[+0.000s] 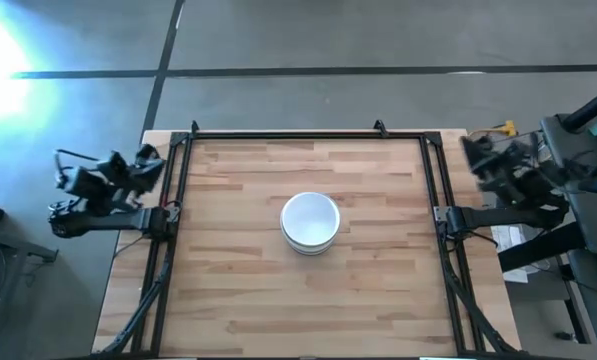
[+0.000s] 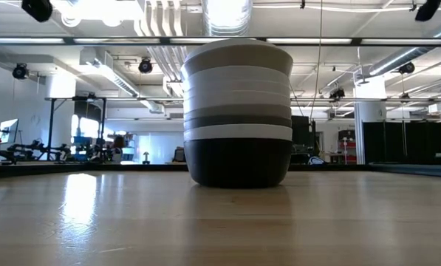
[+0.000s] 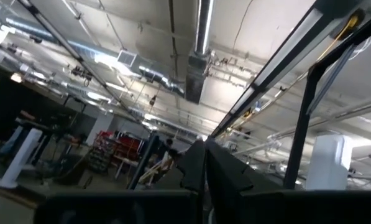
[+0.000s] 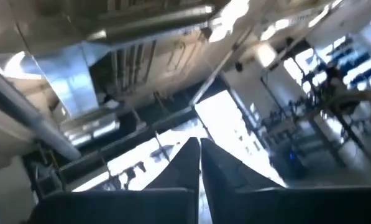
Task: Nest bowls inside each other
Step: Return to Home Position
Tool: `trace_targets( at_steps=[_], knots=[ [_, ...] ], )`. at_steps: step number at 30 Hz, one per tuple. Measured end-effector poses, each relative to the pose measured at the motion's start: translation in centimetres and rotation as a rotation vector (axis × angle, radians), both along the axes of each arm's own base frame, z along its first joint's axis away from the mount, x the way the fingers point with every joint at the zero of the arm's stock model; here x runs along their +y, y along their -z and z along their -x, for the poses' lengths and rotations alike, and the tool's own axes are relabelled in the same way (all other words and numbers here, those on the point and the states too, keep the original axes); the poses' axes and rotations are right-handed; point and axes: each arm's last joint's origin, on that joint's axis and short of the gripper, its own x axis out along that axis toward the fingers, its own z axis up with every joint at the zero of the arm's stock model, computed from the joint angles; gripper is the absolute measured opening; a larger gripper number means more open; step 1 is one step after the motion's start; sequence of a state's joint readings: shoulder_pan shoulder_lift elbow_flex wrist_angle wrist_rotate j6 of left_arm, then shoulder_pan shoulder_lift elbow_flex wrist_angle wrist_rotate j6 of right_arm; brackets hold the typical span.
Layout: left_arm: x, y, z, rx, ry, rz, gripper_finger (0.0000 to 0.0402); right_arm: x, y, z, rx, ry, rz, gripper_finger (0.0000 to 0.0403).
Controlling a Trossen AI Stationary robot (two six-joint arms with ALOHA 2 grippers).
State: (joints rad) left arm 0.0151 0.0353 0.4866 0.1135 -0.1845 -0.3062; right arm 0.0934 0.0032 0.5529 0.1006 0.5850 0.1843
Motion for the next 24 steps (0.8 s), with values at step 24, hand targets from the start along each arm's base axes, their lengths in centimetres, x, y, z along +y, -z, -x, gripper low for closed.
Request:
trace_targets(
  at_steps=[24],
  knots=[
    [0.1,10.7,-5.3,0.021,0.071,0.174,0.0000,1.0,10.3,-6.6,-0.110,-0.320,-0.210,0.0009]
  ],
)
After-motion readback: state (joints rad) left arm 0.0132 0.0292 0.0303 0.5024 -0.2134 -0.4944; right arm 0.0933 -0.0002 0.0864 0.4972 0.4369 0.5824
